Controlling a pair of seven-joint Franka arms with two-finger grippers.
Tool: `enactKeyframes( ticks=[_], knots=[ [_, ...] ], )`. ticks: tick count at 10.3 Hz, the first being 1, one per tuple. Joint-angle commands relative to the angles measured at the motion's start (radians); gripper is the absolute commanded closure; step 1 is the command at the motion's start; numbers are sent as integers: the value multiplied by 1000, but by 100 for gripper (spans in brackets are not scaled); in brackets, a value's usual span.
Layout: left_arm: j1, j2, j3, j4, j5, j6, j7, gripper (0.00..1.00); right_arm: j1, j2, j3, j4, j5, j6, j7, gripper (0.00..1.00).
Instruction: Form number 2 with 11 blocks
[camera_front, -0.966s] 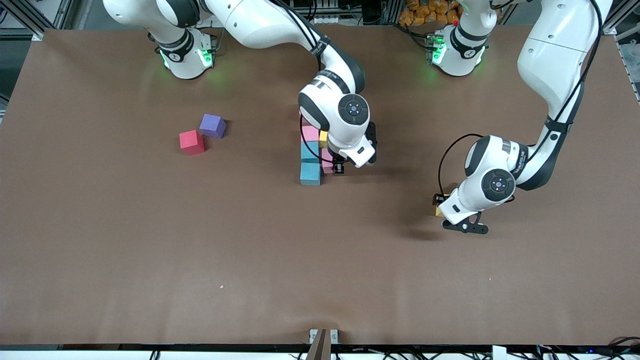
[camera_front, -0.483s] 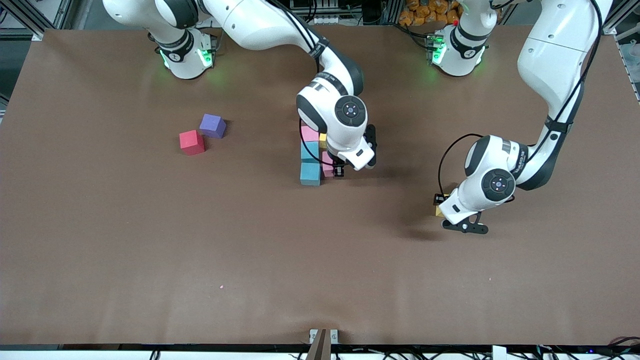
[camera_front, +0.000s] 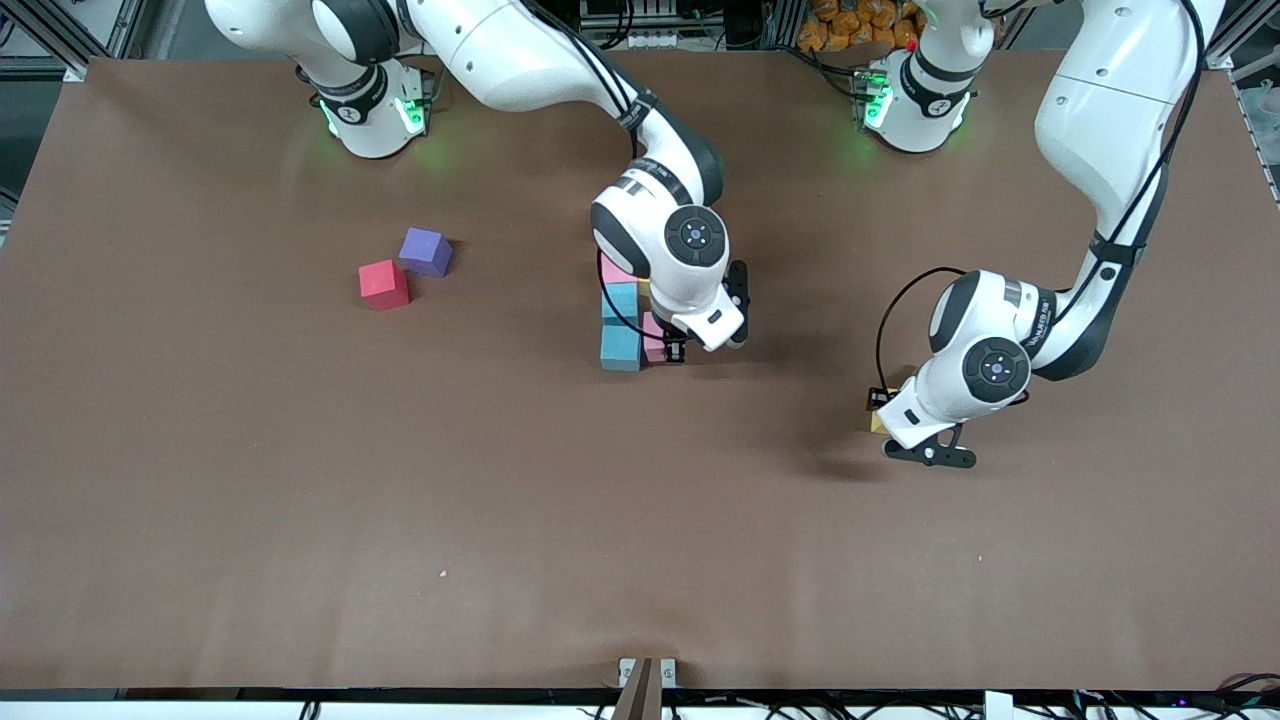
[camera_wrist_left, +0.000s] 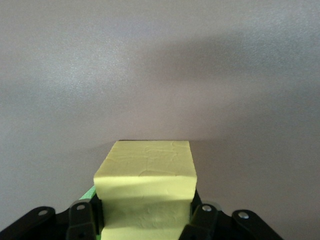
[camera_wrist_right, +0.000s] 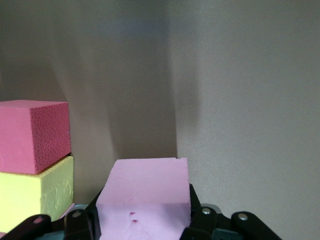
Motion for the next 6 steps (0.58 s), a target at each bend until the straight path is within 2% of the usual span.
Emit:
enactKeyframes(
  ticks=[1,6],
  knots=[
    [-5,-18,-5,-7,-16,-7,-22,50,-15,33,14,37,14,8,13,87],
    [-8,-17,-5,5,-60,-7,-25,50,-22,57,14,37,12,37,15,86]
  ],
)
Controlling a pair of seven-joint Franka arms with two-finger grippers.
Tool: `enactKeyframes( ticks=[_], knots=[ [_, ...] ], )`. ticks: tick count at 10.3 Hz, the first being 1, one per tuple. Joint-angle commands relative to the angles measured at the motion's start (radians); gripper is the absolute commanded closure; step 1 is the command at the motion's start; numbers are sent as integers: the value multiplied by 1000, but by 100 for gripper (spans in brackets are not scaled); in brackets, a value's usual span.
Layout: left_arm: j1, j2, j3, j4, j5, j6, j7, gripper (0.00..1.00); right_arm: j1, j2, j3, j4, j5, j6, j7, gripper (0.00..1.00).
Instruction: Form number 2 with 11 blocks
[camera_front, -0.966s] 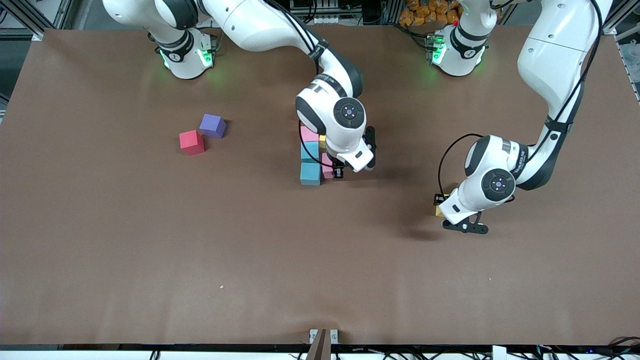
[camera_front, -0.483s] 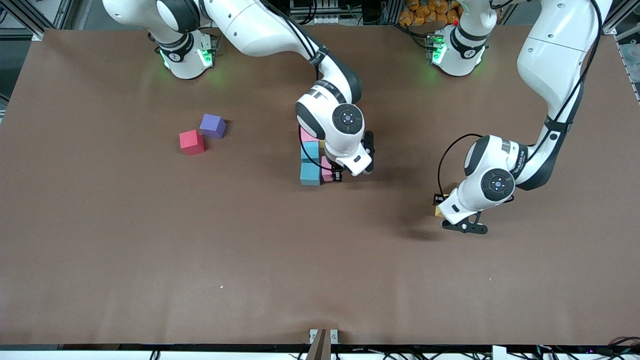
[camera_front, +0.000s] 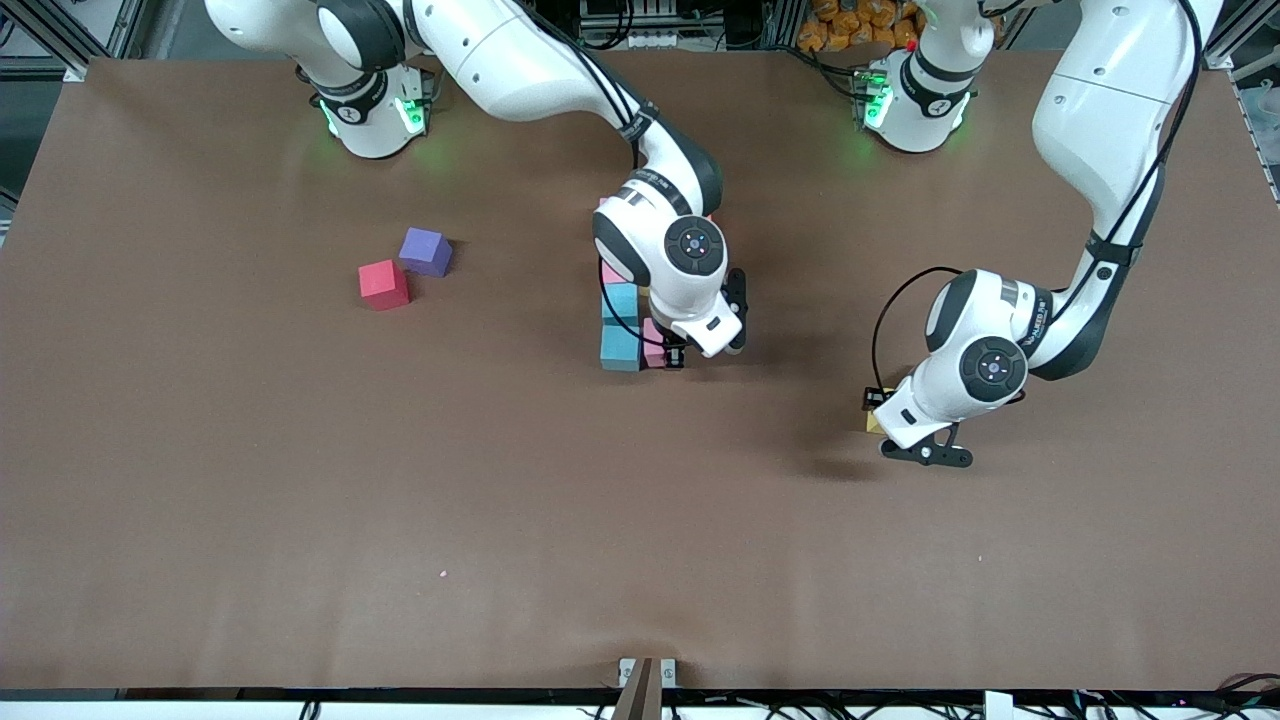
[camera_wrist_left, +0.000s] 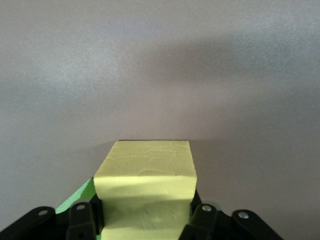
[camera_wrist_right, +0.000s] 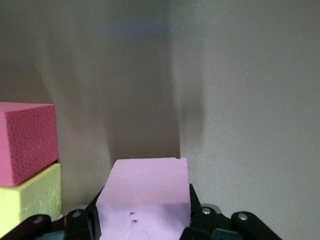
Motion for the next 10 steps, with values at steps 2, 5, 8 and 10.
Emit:
enactKeyframes(
  ticks=[2,5,8,10],
  knots=[
    [-6,-17,0,3,-41,-8,-16,50,-20,37,13,38,11,9,17,86],
    [-17,-17,-14,4,-67,-8,-97,51,-23,38,13,37,11,14,18,87],
    [-20,-18,-23,3,-67,-8,-134,51,-23,40,12,35,11,11,32,86],
    [-18,-21,-34,3,-67,-8,-182,51,-23,43,12,35,11,12,34,86]
  ],
)
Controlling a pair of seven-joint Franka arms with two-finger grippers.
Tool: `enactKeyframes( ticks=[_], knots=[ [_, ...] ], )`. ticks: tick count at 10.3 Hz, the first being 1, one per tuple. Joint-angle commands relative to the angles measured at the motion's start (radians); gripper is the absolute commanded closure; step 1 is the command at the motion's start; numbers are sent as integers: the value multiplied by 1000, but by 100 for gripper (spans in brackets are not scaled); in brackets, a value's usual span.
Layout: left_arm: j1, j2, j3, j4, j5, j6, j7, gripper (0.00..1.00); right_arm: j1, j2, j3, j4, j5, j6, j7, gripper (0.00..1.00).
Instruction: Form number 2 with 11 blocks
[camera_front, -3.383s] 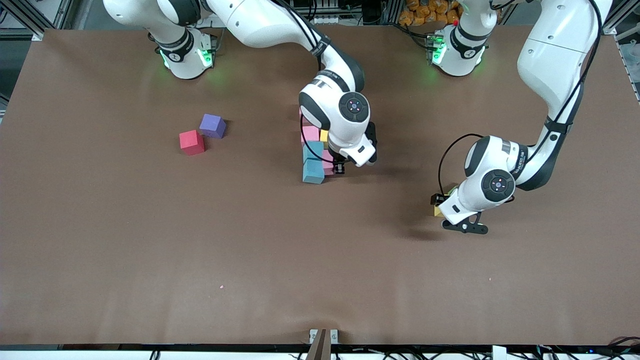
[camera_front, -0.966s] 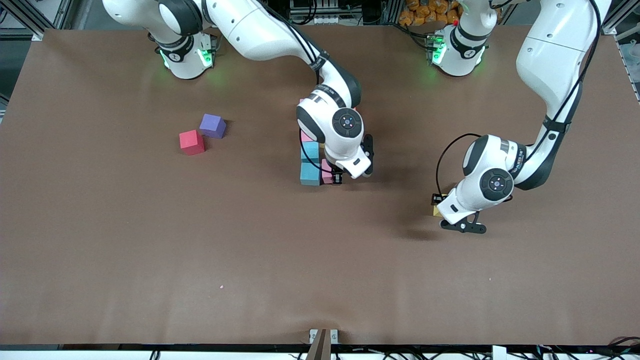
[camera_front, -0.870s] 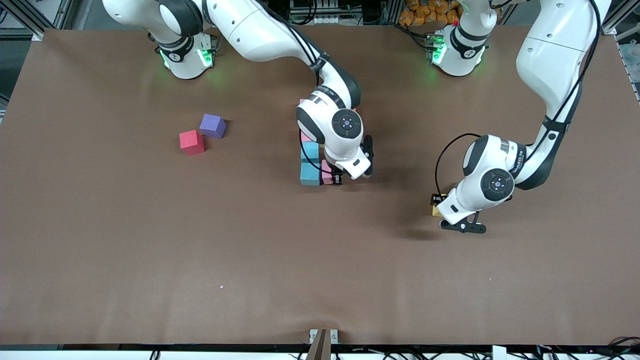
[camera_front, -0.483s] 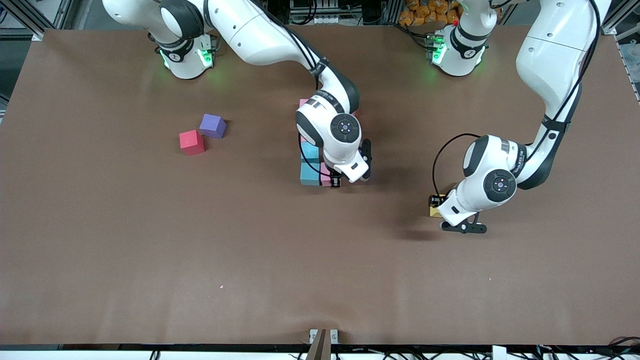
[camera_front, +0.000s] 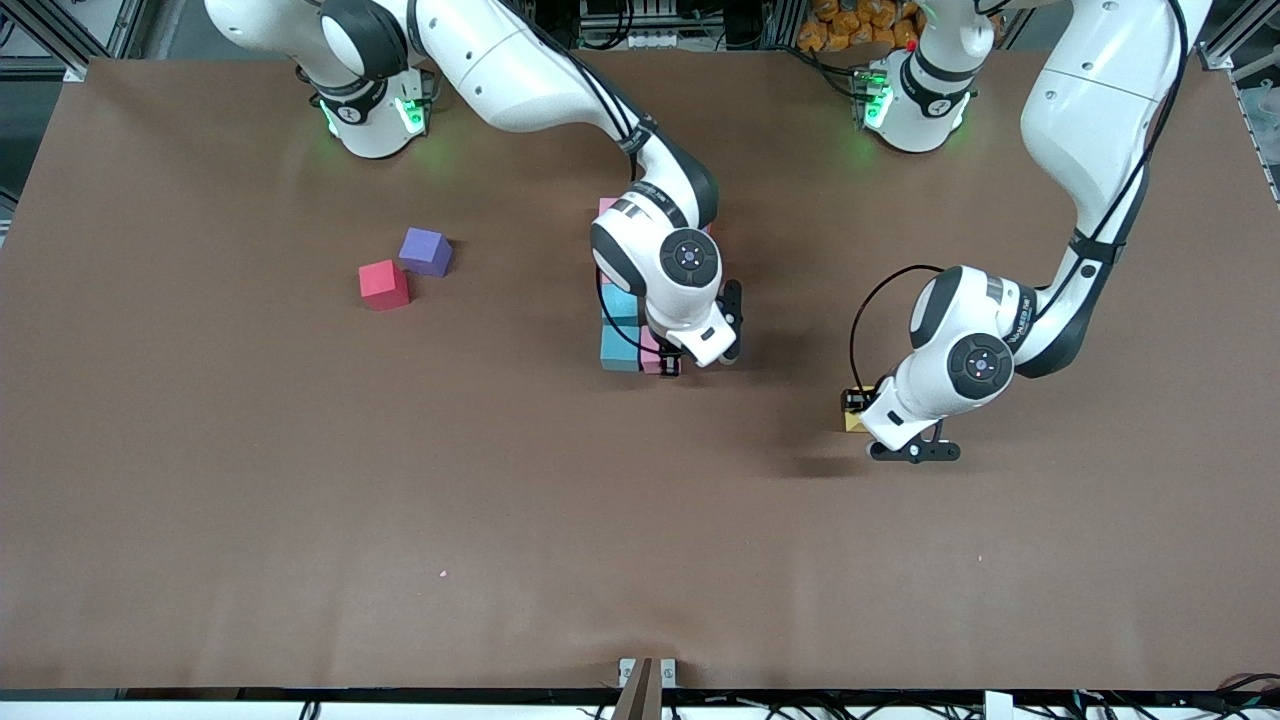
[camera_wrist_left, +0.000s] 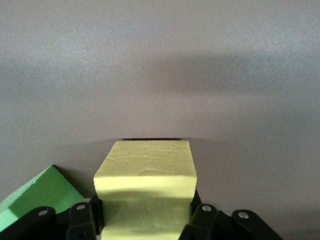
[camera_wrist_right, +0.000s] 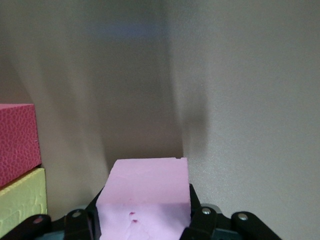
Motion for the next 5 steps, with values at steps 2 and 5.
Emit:
enactKeyframes(
  ticks=[2,5],
  knots=[
    [0,-21,-11,-7,-19,-9,-50,51,-13,24,13,35,10,-8,42,86],
    [0,-21,-12,-7,-19,-9,-57,51,-13,28,12,33,10,-6,47,86]
  ],
)
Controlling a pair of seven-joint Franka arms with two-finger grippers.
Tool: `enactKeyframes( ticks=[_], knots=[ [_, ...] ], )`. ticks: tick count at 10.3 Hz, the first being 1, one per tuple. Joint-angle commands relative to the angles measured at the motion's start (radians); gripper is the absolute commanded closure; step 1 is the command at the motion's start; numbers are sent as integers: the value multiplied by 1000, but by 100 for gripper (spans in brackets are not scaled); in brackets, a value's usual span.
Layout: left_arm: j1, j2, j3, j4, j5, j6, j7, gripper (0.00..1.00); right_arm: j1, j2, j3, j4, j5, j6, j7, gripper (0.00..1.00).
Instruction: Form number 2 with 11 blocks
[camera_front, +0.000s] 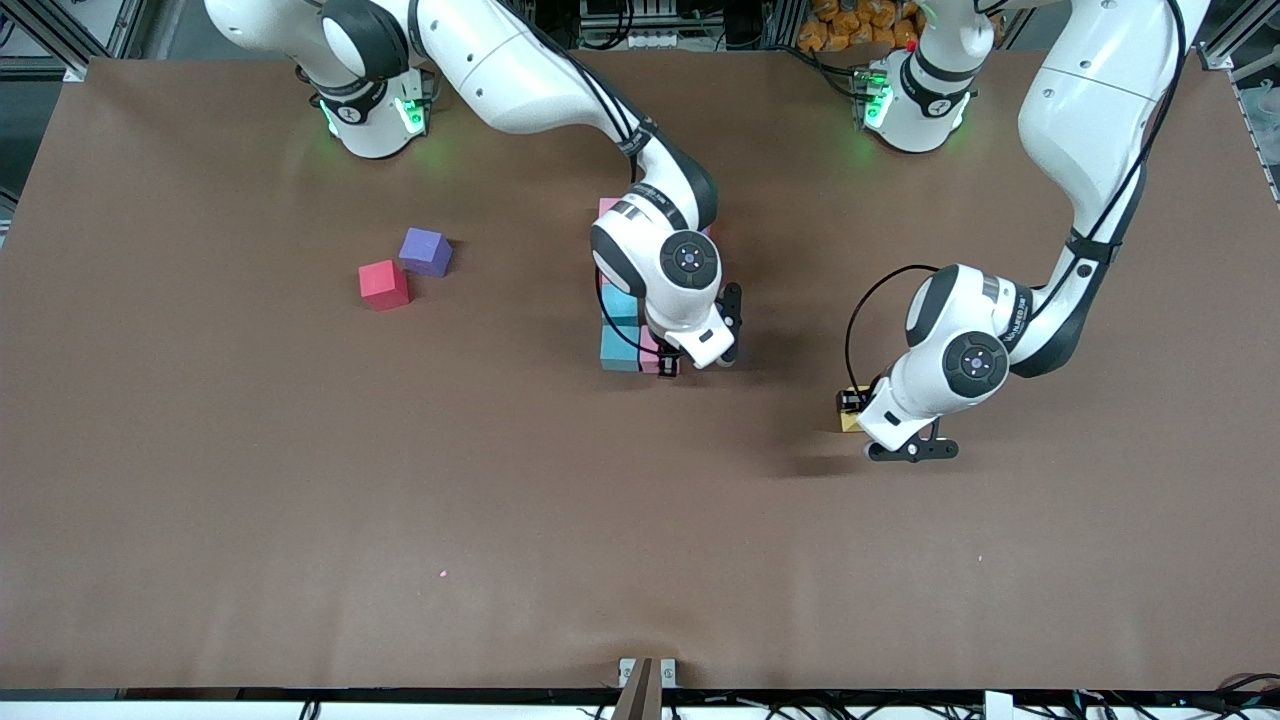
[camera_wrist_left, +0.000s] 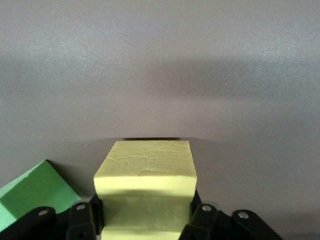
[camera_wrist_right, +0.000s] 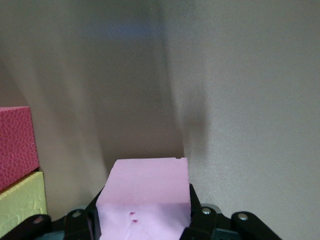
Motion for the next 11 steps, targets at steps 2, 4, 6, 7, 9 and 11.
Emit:
enactKeyframes(
  ticks=[2,4,6,7,9,11],
  knots=[
    [0,-21,-4,-9,-18,-9,-18,51,-11,25,12,33,10,-6,17,86],
    [0,-21,-4,-9,-18,-9,-18,51,-10,25,12,31,10,-6,17,85],
    [2,-23,-4,-9,-18,-11,-19,51,-2,25,12,28,9,-6,44,63],
    [2,-24,-4,-9,-18,-14,-19,52,3,25,12,27,9,-5,75,1],
    [2,-27,-4,-10,-18,-15,-33,54,6,23,12,27,9,-6,80,0],
    [2,-29,-4,-10,-18,-23,-41,54,4,18,12,27,9,-13,75,0]
  ],
)
